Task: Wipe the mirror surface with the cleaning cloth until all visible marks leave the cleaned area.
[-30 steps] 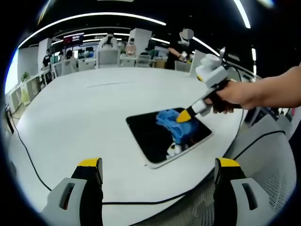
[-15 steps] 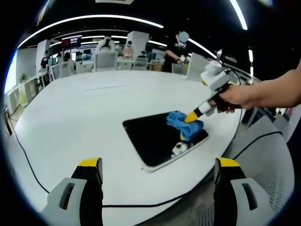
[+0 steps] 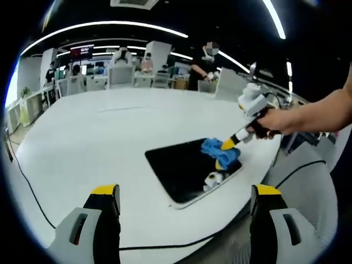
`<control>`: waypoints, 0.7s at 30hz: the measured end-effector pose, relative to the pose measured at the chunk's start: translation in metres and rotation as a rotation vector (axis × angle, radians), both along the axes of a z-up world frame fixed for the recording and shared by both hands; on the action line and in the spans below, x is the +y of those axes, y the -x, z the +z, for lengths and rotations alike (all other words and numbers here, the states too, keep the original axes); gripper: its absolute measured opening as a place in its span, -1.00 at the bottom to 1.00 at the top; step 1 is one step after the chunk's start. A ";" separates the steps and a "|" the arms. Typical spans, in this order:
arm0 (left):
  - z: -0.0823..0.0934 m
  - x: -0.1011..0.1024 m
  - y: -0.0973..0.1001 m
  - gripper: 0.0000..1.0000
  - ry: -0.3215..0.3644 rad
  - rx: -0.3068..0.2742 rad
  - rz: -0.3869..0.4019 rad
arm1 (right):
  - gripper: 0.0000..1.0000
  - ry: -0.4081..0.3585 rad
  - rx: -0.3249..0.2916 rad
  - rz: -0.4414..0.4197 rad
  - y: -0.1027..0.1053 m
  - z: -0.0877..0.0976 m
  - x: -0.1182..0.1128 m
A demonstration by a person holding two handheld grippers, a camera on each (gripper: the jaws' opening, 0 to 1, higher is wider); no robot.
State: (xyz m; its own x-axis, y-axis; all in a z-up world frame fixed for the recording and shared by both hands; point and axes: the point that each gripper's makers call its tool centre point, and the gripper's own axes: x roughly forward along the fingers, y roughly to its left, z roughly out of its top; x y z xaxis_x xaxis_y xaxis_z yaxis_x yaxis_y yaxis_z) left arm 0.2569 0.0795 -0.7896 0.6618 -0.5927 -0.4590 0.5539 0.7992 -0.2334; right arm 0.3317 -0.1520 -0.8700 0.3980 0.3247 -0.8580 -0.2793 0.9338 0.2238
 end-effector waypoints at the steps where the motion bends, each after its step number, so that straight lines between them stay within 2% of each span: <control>1: 0.001 0.001 -0.001 0.99 -0.007 -0.005 -0.002 | -1.00 0.002 0.002 0.000 0.000 0.000 -0.001; 3: 0.000 0.000 -0.001 0.99 -0.055 -0.048 -0.040 | -1.00 0.007 0.005 -0.001 -0.001 0.000 -0.003; 8: -0.011 -0.012 0.008 0.99 -0.061 -0.051 -0.091 | -1.00 -0.011 0.012 -0.010 -0.002 -0.001 -0.003; 10: -0.015 -0.012 0.009 0.99 -0.099 -0.066 -0.112 | -1.00 -0.019 0.016 -0.021 -0.002 -0.002 -0.004; 13: -0.016 -0.009 0.003 0.99 -0.037 -0.027 -0.056 | -1.00 -0.028 0.021 -0.037 -0.002 -0.001 -0.003; 16: -0.022 -0.004 0.007 0.99 -0.038 0.003 -0.046 | -1.00 -0.035 0.019 -0.038 -0.002 -0.001 -0.003; 18: -0.019 -0.003 0.006 0.99 -0.019 0.004 -0.028 | -1.00 -0.038 0.017 -0.038 -0.002 -0.001 -0.003; 21: -0.021 -0.004 0.006 0.99 -0.024 0.006 -0.033 | -1.00 -0.037 0.008 -0.036 -0.001 -0.001 -0.003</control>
